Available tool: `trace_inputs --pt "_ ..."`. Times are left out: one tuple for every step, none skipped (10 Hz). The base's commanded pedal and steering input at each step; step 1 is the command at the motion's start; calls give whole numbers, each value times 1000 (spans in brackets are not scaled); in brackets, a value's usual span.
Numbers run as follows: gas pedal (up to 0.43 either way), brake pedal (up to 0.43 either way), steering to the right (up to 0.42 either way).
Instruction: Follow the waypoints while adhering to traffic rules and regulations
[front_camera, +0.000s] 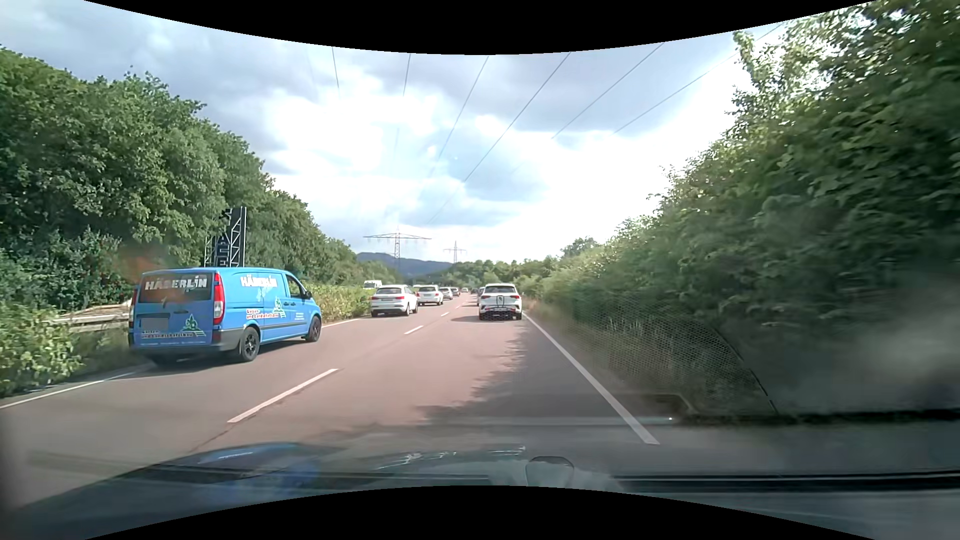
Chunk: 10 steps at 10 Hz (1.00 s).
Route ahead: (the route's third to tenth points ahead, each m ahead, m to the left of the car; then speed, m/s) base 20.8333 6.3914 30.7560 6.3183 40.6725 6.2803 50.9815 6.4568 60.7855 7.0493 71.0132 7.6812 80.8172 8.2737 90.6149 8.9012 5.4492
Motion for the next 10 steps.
trace_inputs --pt "118 0 -8" --pt "110 0 -8" --pt "110 0 -8" --pt "110 0 -9" --pt "87 0 -9" --pt "79 0 -10" --pt "67 0 -11" --pt "67 0 -11" --pt "67 0 -11" --pt "67 0 -12"
